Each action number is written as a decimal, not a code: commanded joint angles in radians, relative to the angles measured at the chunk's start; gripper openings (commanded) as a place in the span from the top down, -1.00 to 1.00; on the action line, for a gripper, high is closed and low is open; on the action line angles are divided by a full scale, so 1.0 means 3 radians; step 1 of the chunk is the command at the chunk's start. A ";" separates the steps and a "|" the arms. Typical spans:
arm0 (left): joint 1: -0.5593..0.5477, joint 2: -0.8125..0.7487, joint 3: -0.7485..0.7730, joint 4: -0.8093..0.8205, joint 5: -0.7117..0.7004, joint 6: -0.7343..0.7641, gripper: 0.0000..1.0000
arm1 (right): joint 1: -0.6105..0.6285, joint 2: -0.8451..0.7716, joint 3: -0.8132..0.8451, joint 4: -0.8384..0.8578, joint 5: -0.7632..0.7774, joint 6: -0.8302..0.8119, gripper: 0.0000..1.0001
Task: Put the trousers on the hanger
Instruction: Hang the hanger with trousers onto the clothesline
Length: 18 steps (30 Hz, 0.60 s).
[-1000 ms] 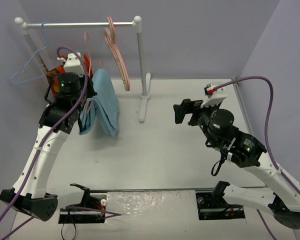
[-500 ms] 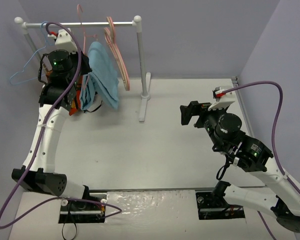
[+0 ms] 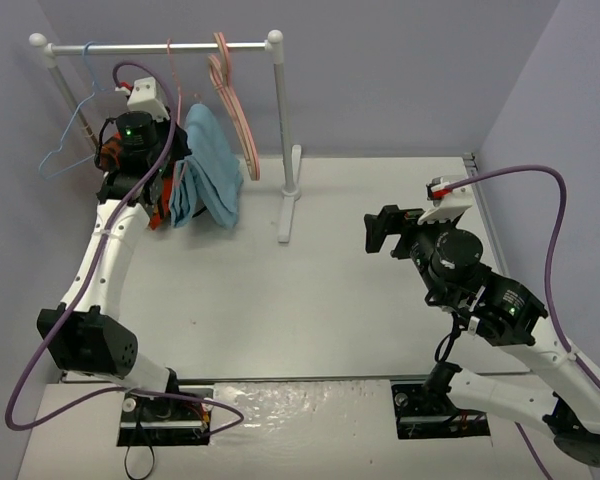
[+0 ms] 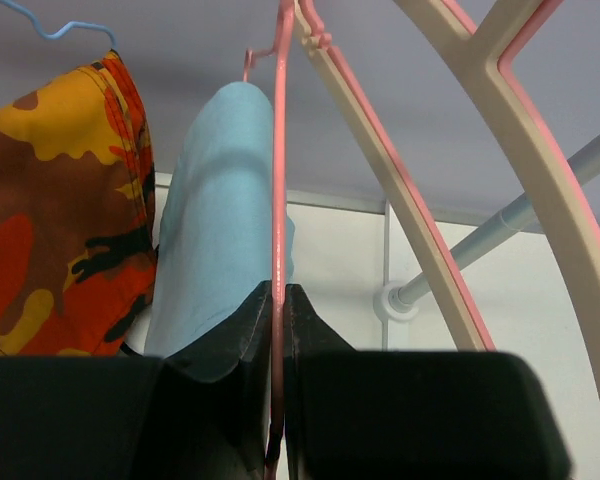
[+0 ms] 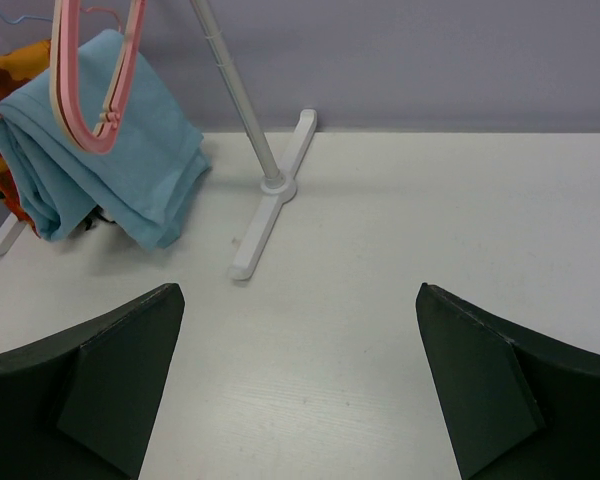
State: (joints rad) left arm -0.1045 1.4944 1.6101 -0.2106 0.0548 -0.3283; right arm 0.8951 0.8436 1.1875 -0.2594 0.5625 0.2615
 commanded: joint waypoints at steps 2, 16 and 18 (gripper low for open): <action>0.0025 -0.0381 0.0036 0.0701 0.0048 -0.0060 0.61 | -0.0023 0.0066 -0.0023 0.0156 0.0147 0.0033 -1.00; 0.0052 -0.1440 -0.0386 -0.0768 -0.0373 0.0278 -0.84 | -0.0024 0.0336 -0.0002 0.0169 0.0353 -0.0153 -1.00; 0.0052 -0.1657 -0.0565 -0.1024 -0.0388 0.0253 -0.86 | -0.0027 0.0369 -0.0013 0.0165 0.0433 -0.0171 -1.00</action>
State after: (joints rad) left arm -0.0959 1.1263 1.5048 -0.3618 -0.0302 -0.2752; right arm 0.8951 0.9298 1.1702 -0.2664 0.5987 0.2344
